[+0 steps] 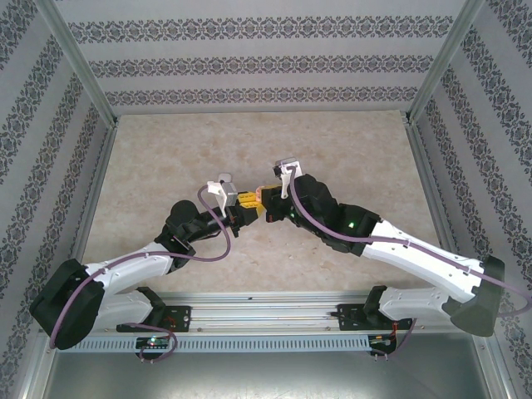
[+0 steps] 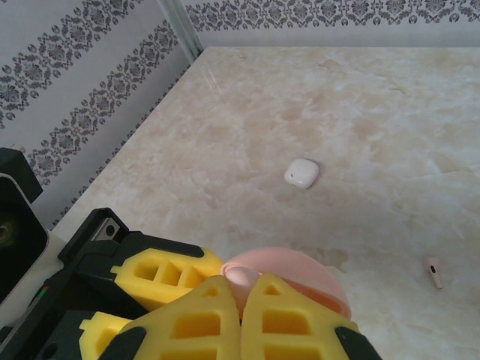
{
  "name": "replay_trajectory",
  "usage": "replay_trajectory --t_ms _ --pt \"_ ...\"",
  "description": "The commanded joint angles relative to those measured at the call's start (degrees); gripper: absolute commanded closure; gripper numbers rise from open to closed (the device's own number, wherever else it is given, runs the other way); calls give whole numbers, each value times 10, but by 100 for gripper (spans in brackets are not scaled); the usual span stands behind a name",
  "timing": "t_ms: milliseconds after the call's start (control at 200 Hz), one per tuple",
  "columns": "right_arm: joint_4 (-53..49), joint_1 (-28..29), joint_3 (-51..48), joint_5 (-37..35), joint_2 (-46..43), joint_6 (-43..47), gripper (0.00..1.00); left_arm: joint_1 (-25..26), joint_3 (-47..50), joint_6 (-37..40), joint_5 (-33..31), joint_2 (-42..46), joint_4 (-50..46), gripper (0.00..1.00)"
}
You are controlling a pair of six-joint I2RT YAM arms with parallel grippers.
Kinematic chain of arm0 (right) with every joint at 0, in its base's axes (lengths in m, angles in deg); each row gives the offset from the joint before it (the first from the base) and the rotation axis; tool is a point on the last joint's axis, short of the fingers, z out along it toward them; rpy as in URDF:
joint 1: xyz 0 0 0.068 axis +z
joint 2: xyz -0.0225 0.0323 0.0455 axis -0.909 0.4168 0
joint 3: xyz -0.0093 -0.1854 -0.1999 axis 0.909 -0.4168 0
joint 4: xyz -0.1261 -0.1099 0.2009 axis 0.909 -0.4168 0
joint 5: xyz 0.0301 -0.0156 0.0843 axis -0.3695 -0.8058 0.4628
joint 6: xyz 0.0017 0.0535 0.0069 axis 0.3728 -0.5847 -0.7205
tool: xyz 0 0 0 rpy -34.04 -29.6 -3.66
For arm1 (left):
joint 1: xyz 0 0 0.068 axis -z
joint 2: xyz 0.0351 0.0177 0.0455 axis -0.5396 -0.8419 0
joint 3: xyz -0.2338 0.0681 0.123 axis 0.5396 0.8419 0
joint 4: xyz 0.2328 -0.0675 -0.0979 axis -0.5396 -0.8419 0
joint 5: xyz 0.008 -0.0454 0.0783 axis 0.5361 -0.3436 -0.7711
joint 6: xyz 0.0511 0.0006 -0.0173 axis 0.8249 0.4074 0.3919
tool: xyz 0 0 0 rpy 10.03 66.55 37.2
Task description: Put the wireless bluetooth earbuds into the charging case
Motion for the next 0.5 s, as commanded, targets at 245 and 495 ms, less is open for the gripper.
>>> replay_trajectory --t_ms 245,495 --pt "-25 6 -14 0 -16 1 100 6 -10 -4 -6 19 22 100" --pt "-34 6 -17 0 -25 7 100 6 -13 -6 -7 17 24 100"
